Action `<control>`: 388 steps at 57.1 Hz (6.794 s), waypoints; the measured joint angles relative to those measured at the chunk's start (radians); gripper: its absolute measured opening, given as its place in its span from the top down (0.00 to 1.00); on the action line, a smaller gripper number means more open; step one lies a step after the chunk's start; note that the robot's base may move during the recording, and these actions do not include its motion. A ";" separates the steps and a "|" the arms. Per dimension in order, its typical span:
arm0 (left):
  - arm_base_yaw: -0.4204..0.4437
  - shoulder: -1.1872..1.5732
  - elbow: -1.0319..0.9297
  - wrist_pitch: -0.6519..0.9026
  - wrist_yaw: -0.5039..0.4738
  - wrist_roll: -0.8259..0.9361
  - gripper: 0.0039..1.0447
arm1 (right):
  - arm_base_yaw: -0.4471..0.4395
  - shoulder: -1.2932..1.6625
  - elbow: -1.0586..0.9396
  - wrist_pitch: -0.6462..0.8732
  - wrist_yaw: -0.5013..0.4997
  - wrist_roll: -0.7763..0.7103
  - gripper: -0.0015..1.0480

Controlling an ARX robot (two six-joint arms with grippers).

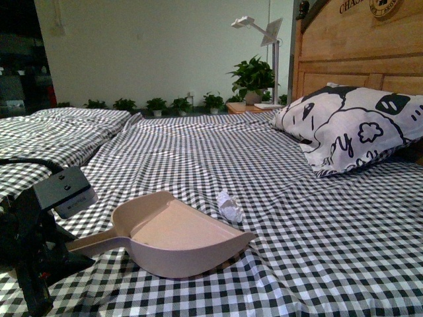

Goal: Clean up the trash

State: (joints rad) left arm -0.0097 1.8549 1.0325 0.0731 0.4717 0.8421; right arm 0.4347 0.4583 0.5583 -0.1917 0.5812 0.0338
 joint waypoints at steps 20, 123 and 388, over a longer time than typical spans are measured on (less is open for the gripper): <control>-0.002 0.013 0.006 0.000 -0.004 0.016 0.73 | 0.000 0.000 0.000 0.000 0.000 0.000 0.81; -0.007 0.013 0.010 -0.014 -0.034 0.051 0.73 | -0.260 1.219 0.859 -0.256 -0.219 0.005 0.81; -0.003 0.030 -0.032 0.323 -0.213 -0.108 0.73 | -0.104 1.274 0.706 -0.017 -0.336 -0.072 0.81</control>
State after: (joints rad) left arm -0.0132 1.8851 1.0004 0.3962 0.2588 0.7345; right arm 0.3305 1.7321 1.2640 -0.2089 0.2451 -0.0380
